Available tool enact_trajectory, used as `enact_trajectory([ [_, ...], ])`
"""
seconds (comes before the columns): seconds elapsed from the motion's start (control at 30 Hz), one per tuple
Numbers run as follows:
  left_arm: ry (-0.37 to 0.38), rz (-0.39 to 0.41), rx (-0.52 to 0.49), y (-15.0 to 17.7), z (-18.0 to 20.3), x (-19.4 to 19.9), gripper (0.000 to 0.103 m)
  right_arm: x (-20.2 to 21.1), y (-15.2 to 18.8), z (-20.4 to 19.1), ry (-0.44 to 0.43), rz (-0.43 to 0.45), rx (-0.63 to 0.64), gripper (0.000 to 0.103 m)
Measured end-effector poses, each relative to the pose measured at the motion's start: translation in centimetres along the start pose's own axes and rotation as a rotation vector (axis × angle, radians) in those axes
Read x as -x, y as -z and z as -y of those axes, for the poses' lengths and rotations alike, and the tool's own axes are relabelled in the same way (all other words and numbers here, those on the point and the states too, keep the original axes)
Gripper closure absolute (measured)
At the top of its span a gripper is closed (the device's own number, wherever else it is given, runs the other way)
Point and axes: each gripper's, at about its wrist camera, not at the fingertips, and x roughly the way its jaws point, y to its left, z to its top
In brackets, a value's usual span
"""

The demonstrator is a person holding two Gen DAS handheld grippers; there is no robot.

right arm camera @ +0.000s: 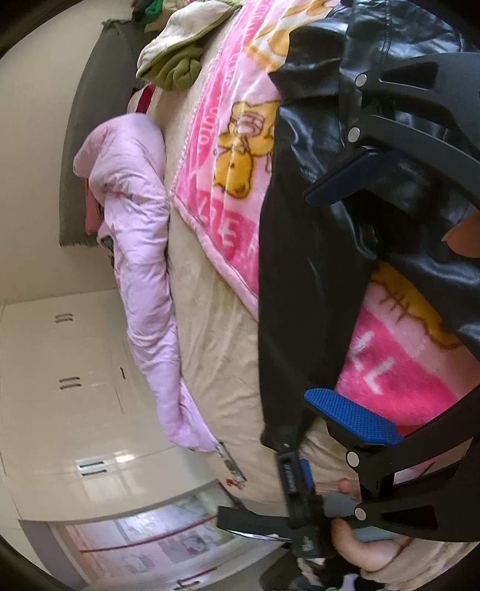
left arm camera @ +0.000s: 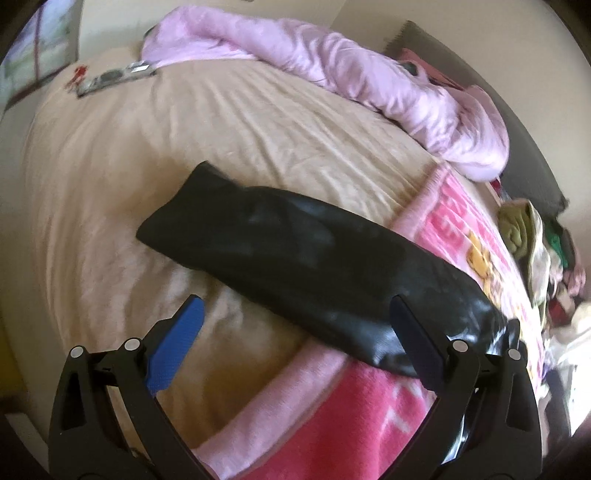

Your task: Fold large clothes

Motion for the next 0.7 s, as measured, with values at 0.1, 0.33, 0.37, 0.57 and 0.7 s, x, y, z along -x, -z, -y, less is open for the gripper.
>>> enact_trajectory([
  [0.1,0.026,-0.03,0.056,-0.3,-1.1,-1.1,0.009,-0.7,0.4,-0.8,-0.015,-0.021,0.013,0.004],
  [0.33,0.095,-0.065,0.223,-0.6,-3.6,-4.8,0.009,-0.6,1.3,-0.9,-0.025,-0.036,0.005,0.004],
  [0.37,0.107,-0.038,0.243,-0.5,-3.8,-4.8,0.009,-0.5,1.4,-0.6,-0.024,-0.035,-0.002,0.004],
  [0.57,0.162,0.02,0.274,-0.7,-4.0,-4.9,0.063,0.5,2.6,1.9,0.019,-0.054,-0.051,0.004],
  [0.7,0.198,0.043,0.277,-0.8,-4.1,-4.2,0.094,2.0,3.5,4.0,0.036,-0.047,-0.114,0.004],
])
